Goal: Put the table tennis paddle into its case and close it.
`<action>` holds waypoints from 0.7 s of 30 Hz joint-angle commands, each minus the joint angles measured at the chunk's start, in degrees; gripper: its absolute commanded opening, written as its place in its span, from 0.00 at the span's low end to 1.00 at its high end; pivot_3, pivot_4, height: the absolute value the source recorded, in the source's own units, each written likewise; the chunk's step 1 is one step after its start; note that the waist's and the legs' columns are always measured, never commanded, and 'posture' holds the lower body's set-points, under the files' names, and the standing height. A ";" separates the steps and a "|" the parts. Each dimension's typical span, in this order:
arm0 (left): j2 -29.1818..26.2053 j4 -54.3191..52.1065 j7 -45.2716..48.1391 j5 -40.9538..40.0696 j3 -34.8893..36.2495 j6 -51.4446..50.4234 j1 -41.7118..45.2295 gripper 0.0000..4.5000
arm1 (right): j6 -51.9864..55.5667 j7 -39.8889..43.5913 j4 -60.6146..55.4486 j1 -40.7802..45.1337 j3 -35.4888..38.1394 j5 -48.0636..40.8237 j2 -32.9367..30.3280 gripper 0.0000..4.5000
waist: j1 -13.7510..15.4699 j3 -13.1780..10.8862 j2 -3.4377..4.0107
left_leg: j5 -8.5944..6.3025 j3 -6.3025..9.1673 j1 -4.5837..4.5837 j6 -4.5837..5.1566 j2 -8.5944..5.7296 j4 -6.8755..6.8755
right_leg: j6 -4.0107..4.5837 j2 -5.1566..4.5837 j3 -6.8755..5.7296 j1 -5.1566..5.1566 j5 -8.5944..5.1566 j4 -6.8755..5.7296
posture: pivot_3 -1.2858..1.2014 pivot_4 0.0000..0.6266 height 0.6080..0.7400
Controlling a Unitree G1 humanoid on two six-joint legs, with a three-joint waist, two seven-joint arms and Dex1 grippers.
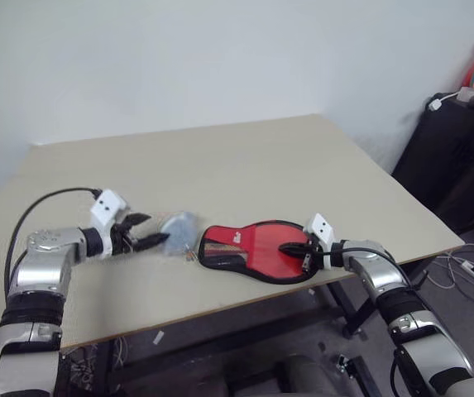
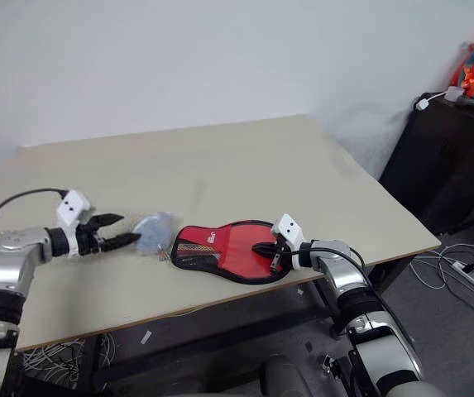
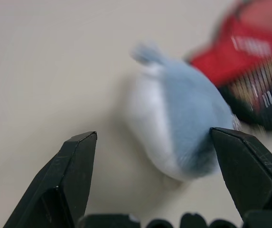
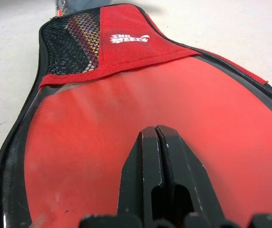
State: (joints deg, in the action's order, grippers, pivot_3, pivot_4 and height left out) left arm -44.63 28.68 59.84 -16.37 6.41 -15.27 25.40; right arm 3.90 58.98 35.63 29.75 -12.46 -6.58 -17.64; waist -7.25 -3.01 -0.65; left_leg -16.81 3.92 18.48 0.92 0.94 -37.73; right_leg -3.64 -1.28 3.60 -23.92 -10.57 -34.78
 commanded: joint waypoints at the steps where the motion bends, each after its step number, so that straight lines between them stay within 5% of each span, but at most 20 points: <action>1: 0.92 -4.43 -0.03 -4.61 3.94 -3.08 1.97 0.90 | 1.66 -0.92 3.92 -1.97 -1.82 3.20 -0.49 0.00 | -0.02 0.00 0.00 | 0.00 -0.01 0.00 0.00 0.00 0.00 | 0.00 0.00 0.01 0.02 0.00 0.00 | 0.52 0.00 1.00; 7: 2.06 -9.45 -0.37 -7.29 5.07 -6.48 1.20 0.90 | 1.96 -1.17 3.70 -1.68 -1.36 2.96 -0.71 0.00 | -0.05 -0.01 -0.04 | 0.00 -0.04 0.00 0.00 -0.04 -0.06 | 0.00 0.01 0.06 0.05 0.00 0.01 | 0.52 0.00 1.00; 17: 11.08 -12.63 -13.39 -4.99 5.01 -2.40 4.86 0.90 | 1.57 -6.45 -0.86 2.98 6.59 -1.99 0.05 0.00 | 0.78 -0.44 0.13 | 0.08 -0.04 0.20 0.00 -0.32 -0.14 | -0.01 -0.03 0.37 -0.17 0.02 -0.01 | 0.52 0.00 1.00; 21: 14.76 -10.79 -20.05 -1.75 4.77 2.45 5.91 0.90 | 0.58 -9.70 -3.31 5.27 10.07 -3.85 0.92 0.00 | 1.37 -0.51 0.16 | 0.30 -0.13 0.28 -0.01 -0.41 -0.17 | 0.95 0.10 0.61 -0.21 0.76 -0.06 | 0.52 0.00 1.00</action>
State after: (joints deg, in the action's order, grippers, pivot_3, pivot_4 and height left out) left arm -30.06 18.20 42.97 -19.69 10.34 -15.90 29.04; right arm 5.31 51.17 35.33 31.91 -5.26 -8.69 -16.86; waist -5.88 -3.53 -0.49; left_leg -16.57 3.77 18.83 0.81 0.50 -37.89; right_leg -2.45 -1.07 4.36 -24.21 -9.51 -34.84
